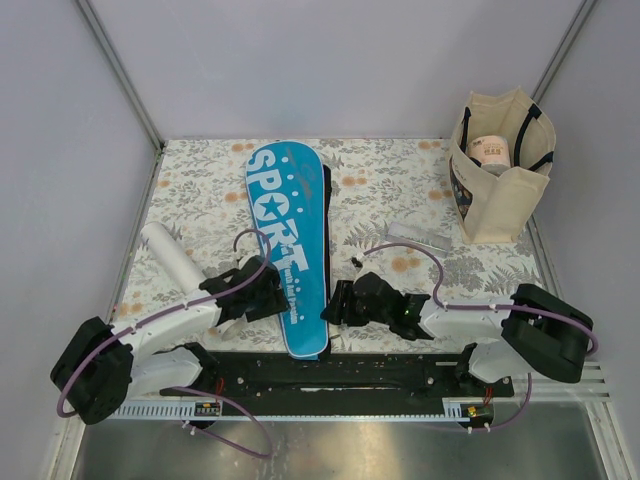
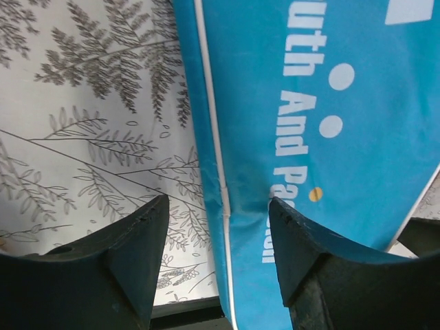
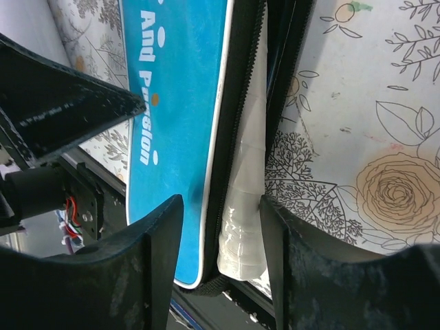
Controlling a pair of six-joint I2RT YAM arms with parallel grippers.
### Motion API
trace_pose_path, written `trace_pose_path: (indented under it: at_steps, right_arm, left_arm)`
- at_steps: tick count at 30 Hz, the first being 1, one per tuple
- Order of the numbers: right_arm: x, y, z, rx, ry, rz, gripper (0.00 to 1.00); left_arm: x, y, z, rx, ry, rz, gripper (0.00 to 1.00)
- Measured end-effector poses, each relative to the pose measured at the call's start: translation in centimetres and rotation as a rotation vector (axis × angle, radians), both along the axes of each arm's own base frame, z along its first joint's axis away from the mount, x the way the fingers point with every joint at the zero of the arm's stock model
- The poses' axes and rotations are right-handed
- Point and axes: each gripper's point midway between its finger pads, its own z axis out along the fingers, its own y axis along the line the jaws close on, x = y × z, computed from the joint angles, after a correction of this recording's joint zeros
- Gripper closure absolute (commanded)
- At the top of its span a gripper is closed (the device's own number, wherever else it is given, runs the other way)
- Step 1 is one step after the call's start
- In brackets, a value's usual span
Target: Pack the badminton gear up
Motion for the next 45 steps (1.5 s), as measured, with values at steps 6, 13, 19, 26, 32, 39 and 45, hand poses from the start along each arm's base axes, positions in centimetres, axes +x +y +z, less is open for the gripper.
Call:
trace_pose_path:
  at_steps: [6, 13, 19, 26, 32, 39, 45]
  right_arm:
    - [0.3, 0.5, 0.2, 0.063, -0.004, -0.028, 0.44]
    - [0.5, 1.5, 0.3, 0.14, 0.002, -0.041, 0.45]
    - [0.7, 2.1, 0.3, 0.189, 0.01, -0.052, 0.5]
    - [0.9, 2.5, -0.2, 0.216, 0.02, -0.067, 0.62]
    - [1.2, 3.1, -1.2, 0.257, 0.029, -0.083, 0.73]
    - [1.5, 3.7, -1.0, 0.345, 0.015, -0.09, 0.47]
    - [1.3, 3.7, -1.6, 0.335, 0.027, -0.083, 0.69]
  left_arm:
    - [-0.1, -1.1, -0.2, -0.058, -0.025, 0.008, 0.39]
    - [-0.1, -1.7, -0.1, -0.09, -0.041, 0.018, 0.4]
    - [-0.1, -2.1, -0.2, -0.108, -0.052, 0.021, 0.4]
    - [-0.2, -2.4, -0.1, -0.11, -0.068, 0.022, 0.41]
    - [0.0, -2.0, -0.2, -0.086, -0.088, 0.04, 0.4]
    - [0.2, -2.1, 0.0, -0.082, -0.108, 0.053, 0.39]
    - [-0.1, -2.6, 0.1, -0.093, -0.107, 0.042, 0.39]
